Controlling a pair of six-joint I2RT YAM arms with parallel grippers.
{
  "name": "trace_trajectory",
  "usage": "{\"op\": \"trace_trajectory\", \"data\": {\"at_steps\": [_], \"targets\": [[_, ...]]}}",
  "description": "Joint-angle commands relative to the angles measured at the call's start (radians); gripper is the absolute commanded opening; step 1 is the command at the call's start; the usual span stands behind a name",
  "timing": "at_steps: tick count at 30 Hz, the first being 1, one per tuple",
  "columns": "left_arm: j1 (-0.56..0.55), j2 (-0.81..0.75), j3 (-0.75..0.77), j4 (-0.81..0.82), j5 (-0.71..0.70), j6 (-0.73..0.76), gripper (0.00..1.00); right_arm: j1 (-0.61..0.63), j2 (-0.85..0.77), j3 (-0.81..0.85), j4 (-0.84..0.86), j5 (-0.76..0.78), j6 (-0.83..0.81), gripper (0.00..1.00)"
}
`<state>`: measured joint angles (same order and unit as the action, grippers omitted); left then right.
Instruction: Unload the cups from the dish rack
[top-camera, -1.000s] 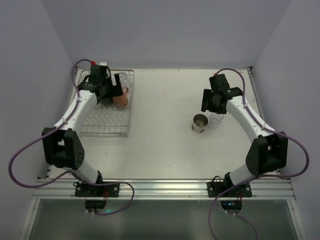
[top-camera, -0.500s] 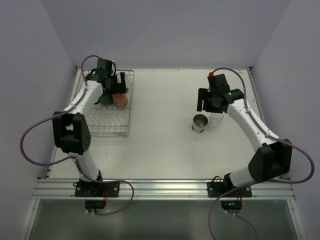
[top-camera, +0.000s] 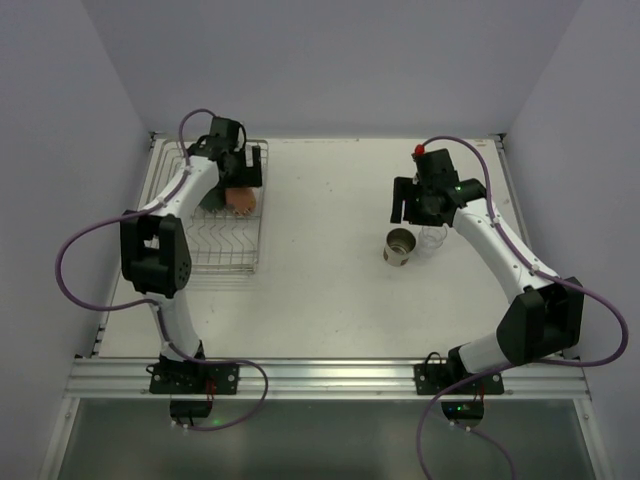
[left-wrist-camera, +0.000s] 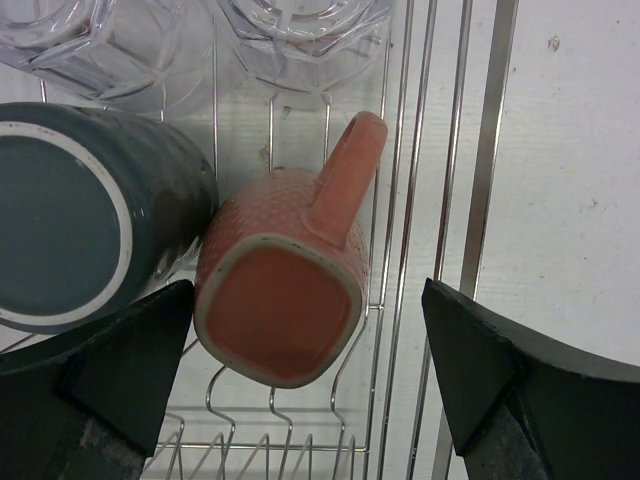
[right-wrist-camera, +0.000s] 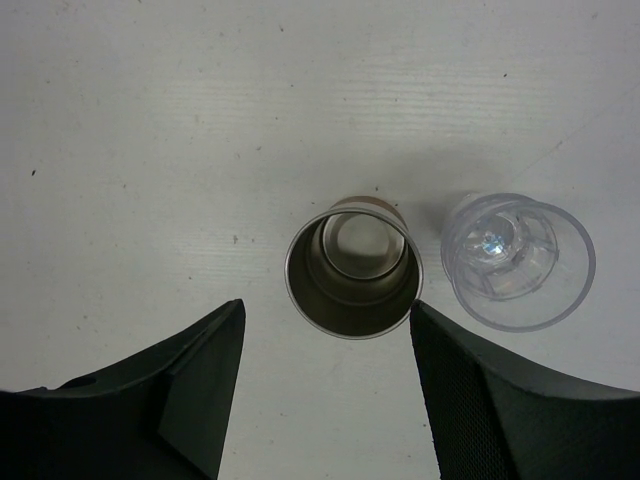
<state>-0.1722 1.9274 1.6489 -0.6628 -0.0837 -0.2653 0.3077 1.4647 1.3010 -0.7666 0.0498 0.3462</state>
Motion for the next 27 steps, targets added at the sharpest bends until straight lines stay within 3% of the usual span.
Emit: {"op": "trace_trajectory", "data": {"at_steps": [1,27], "targets": [[-0.007,0.013,0.057,0.002,-0.05,0.021,1.0,0.005,-0.033,-0.009,0.026,-0.022,-0.019,0.7],[0.02,0.07,0.061,-0.02,-0.036,0.064,0.82,0.005,-0.024,-0.012,0.026,-0.022,-0.023,0.7]]}}
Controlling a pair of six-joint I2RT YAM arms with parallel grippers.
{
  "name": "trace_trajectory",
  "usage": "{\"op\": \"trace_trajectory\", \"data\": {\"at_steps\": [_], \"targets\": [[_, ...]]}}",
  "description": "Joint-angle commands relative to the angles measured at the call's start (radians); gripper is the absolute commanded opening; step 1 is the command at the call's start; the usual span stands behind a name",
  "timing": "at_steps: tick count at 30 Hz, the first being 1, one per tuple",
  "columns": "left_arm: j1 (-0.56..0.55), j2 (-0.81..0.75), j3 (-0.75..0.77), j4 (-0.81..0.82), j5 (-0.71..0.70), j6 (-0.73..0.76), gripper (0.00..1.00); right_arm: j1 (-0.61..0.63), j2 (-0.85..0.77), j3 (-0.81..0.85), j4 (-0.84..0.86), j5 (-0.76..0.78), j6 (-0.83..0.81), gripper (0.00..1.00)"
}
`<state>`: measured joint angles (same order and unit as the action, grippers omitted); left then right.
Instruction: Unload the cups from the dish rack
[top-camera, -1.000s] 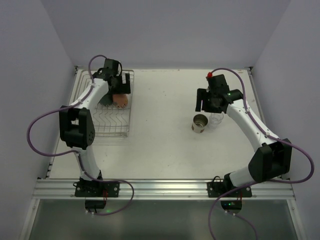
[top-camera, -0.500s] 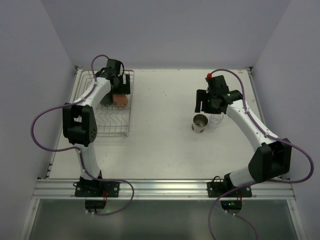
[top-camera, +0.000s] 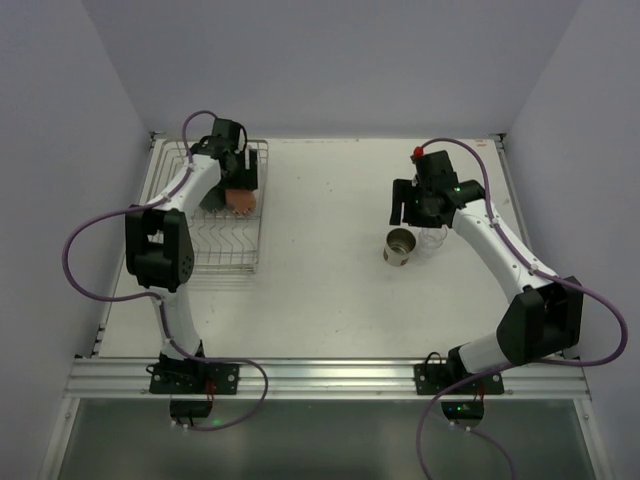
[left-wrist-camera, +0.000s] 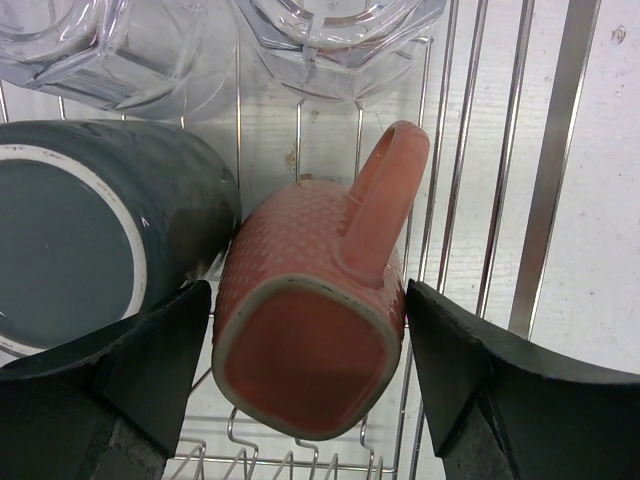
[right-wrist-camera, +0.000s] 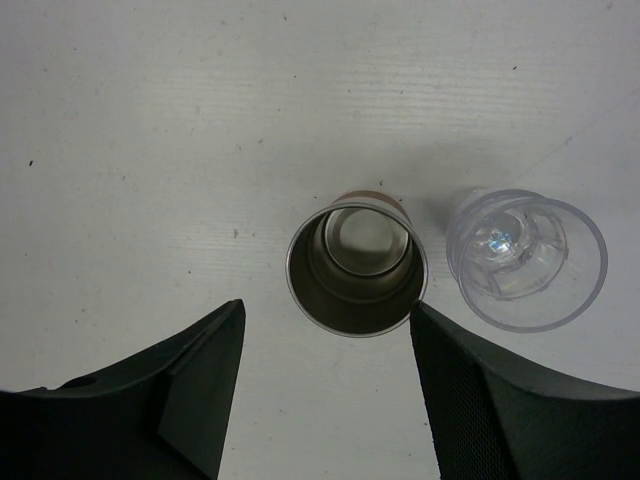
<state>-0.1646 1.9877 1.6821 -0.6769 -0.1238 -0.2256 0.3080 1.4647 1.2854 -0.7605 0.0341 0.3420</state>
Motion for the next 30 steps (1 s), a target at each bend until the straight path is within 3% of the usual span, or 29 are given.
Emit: {"op": "trace_trajectory", "data": {"at_steps": [1,6,12,15,17,18,30], "targets": [[0.013,0.014,0.03,-0.006,0.007,0.026,0.82,0.005,-0.023,0.005,0.02,-0.008,-0.018,0.7],[0.014,0.026,0.031,-0.006,0.019,0.026,0.77,0.005,-0.024,0.006,0.018,-0.01,-0.018,0.7],[0.014,0.03,0.028,-0.006,0.041,0.026,0.63,0.005,-0.024,0.006,0.018,-0.008,-0.018,0.7],[0.014,0.026,0.025,-0.006,0.039,0.026,0.44,0.005,-0.023,0.008,0.018,-0.01,-0.018,0.7],[0.014,0.022,0.022,-0.009,0.038,0.025,0.2,0.005,-0.02,0.011,0.02,-0.011,-0.017,0.7],[0.014,0.017,0.022,-0.013,0.032,0.025,0.0,0.005,-0.017,0.012,0.02,-0.016,-0.017,0.69],[0.014,-0.069,0.004,-0.004,0.024,0.019,0.0,0.023,-0.004,0.048,0.012,-0.016,-0.011,0.7]]}}
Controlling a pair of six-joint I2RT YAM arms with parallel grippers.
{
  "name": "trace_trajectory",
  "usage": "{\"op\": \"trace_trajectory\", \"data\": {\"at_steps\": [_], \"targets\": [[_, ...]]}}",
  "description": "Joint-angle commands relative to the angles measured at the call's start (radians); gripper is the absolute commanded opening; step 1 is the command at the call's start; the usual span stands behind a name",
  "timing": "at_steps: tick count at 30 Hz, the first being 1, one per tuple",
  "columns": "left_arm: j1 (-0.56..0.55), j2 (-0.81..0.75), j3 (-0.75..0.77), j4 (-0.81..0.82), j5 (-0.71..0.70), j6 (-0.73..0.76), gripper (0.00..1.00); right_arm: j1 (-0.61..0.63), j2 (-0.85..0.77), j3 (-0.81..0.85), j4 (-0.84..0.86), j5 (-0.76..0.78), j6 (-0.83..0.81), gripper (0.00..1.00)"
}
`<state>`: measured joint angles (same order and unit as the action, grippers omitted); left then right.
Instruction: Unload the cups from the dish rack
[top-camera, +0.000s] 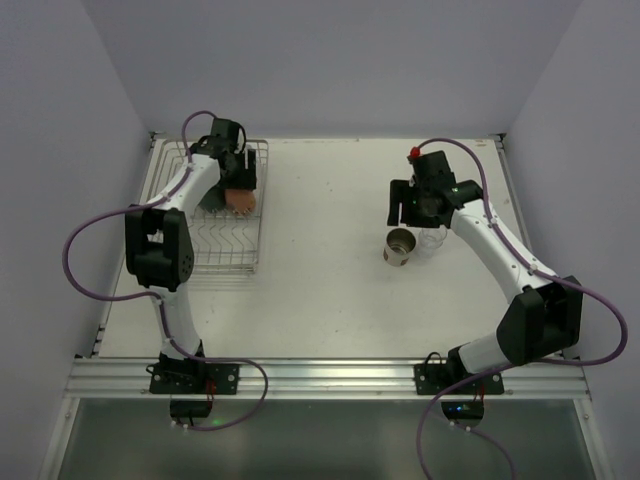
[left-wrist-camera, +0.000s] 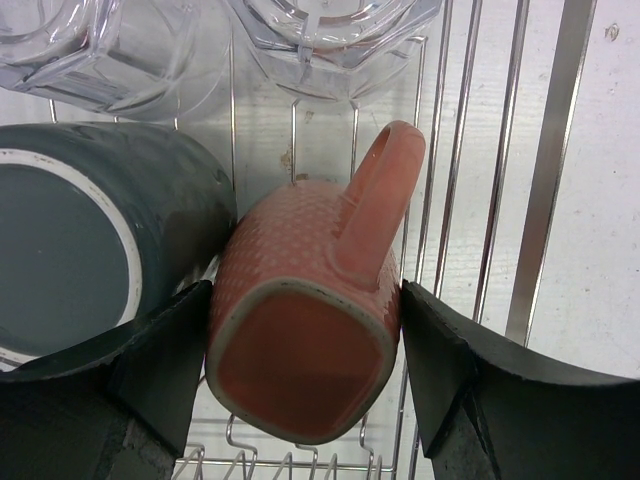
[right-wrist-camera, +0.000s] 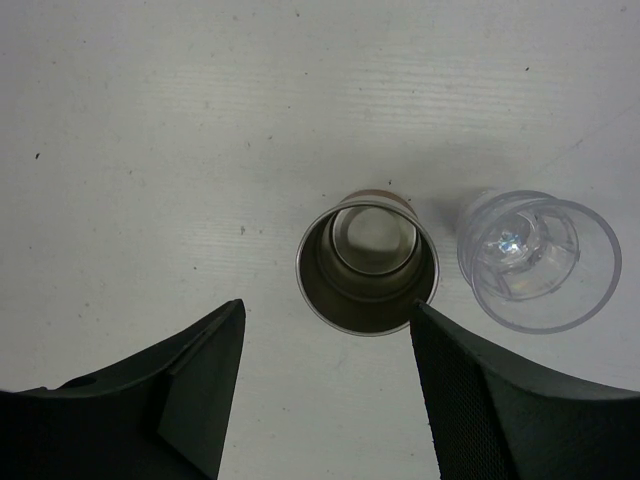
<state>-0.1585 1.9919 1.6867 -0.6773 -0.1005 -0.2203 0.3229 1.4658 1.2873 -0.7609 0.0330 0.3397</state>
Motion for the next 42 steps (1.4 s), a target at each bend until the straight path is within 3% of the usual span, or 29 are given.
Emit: {"op": "trace_trajectory", "data": {"at_steps": [1,25,35,42], "targets": [[0.008,-0.082,-0.001,-0.004,0.002,0.013,0.0,0.008,-0.005,0.047,0.011,-0.013,-0.005,0.7],[0.01,-0.176,0.008,-0.018,0.002,0.024,0.0,0.068,0.048,0.099,0.018,-0.033,0.005,0.7],[0.011,-0.272,0.028,-0.051,0.015,0.019,0.0,0.113,0.157,0.297,0.077,-0.358,0.1,0.7],[0.011,-0.306,0.054,-0.074,0.021,0.007,0.0,0.125,0.257,0.395,0.246,-0.586,0.247,0.69]]}}
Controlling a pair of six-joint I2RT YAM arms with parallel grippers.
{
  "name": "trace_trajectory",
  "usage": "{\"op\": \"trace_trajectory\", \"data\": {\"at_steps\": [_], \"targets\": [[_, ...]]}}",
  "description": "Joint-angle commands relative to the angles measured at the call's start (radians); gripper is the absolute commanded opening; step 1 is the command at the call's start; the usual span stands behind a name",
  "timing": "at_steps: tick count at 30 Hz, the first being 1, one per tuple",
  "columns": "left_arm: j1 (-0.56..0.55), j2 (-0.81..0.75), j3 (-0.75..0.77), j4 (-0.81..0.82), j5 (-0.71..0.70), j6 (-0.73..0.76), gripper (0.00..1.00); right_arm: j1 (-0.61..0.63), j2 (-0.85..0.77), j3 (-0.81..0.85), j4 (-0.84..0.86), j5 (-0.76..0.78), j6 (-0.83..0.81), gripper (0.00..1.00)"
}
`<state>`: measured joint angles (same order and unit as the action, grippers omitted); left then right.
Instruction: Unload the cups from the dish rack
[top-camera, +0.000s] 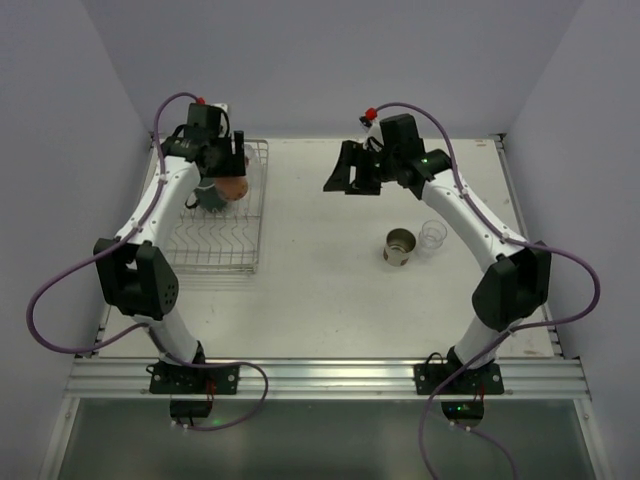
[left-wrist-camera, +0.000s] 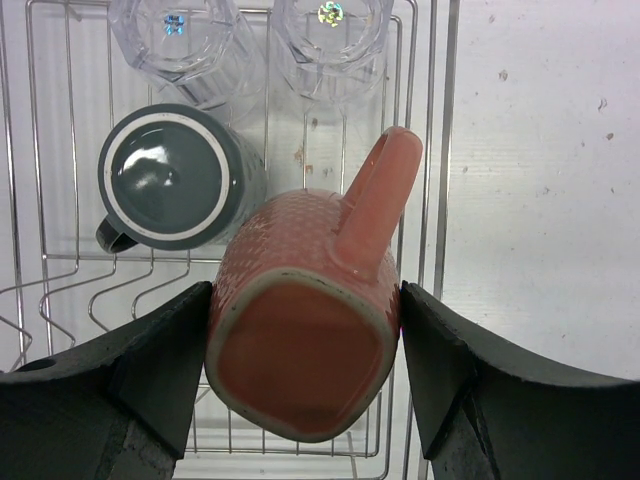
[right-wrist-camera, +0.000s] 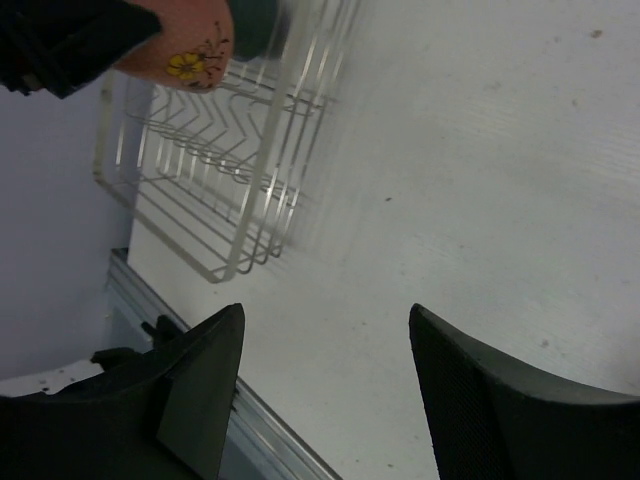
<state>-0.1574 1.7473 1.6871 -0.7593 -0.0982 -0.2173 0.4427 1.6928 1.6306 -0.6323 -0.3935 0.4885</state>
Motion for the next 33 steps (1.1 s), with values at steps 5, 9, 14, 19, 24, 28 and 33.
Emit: {"op": "trace_trajectory", "data": {"at_steps": [5,9,14,19,24,28,33], "targets": [[0.01,-0.084,0.08,-0.006,0.038,-0.004,0.0,0.005,0.086,0.046,0.358,-0.335,0.264,0.68],[0.01,-0.104,0.098,-0.006,0.06,-0.014,0.0,0.005,0.123,0.009,0.569,-0.436,0.418,0.68],[0.01,-0.115,0.131,-0.012,0.094,-0.027,0.0,0.007,0.191,-0.043,0.889,-0.536,0.648,0.68],[0.01,-0.124,0.169,-0.02,0.135,-0.037,0.0,0.007,0.252,-0.057,1.081,-0.577,0.785,0.67],[0.01,-0.127,0.217,-0.035,0.175,-0.051,0.0,0.01,0.329,-0.069,1.382,-0.596,0.991,0.66],[0.01,-0.137,0.241,-0.035,0.212,-0.063,0.0,0.025,0.413,-0.035,1.522,-0.594,1.079,0.66],[0.007,-0.154,0.252,-0.026,0.252,-0.082,0.0,0.045,0.476,0.044,1.55,-0.582,1.107,0.66]]}}
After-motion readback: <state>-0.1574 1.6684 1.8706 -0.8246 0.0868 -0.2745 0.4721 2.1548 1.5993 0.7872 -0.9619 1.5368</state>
